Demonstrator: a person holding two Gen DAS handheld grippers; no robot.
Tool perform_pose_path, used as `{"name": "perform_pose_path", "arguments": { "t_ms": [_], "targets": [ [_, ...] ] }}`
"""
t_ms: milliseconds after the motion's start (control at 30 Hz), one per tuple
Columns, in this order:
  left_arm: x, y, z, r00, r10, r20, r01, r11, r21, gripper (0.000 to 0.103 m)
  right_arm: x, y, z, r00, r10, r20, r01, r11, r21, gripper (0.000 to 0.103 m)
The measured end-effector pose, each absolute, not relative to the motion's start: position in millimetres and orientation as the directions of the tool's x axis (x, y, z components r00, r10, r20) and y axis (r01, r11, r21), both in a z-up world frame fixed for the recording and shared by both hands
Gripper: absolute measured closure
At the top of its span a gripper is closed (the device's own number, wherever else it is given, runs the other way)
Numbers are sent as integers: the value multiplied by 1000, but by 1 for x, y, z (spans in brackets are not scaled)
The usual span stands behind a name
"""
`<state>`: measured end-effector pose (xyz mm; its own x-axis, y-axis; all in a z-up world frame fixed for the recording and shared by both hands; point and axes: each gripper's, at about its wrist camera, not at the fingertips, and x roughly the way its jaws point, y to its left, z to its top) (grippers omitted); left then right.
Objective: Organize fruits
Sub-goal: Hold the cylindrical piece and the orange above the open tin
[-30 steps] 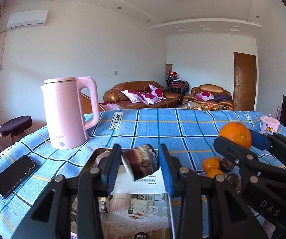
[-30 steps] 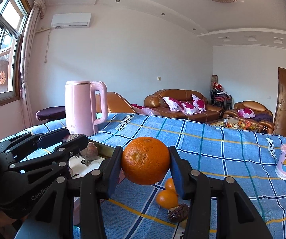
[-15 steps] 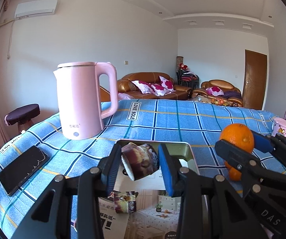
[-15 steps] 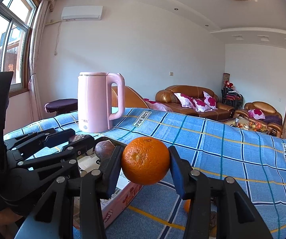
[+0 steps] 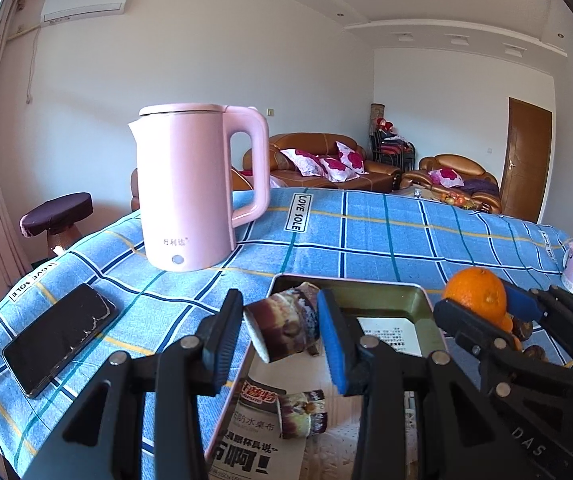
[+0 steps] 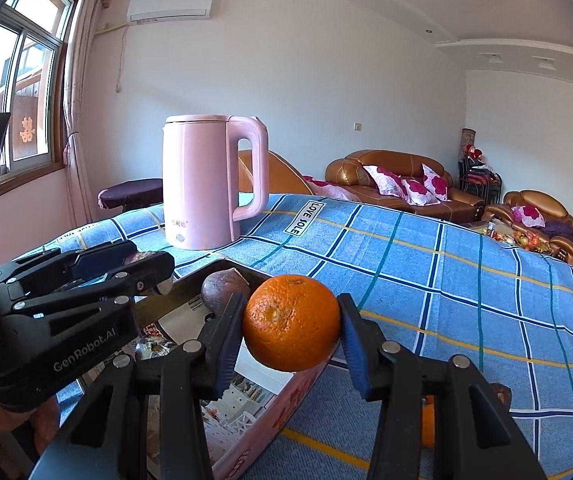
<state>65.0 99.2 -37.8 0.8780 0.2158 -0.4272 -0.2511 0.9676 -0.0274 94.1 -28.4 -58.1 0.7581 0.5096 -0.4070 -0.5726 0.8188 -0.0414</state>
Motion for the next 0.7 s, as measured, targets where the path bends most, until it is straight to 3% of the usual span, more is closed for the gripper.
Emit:
{"name": "perform_pose_path", "arguments": {
  "t_ms": [467,700],
  "targets": [
    [78,111,-47,847,223,-482,-258,966,-6,63,104,-14,-63,731,515,-447,-592,805,-41,55],
    [84,110,-50,836,226,-501,-254,967,12,63,113,-4,-69,693,509,-511,-612,790,-43,55]
  ]
}}
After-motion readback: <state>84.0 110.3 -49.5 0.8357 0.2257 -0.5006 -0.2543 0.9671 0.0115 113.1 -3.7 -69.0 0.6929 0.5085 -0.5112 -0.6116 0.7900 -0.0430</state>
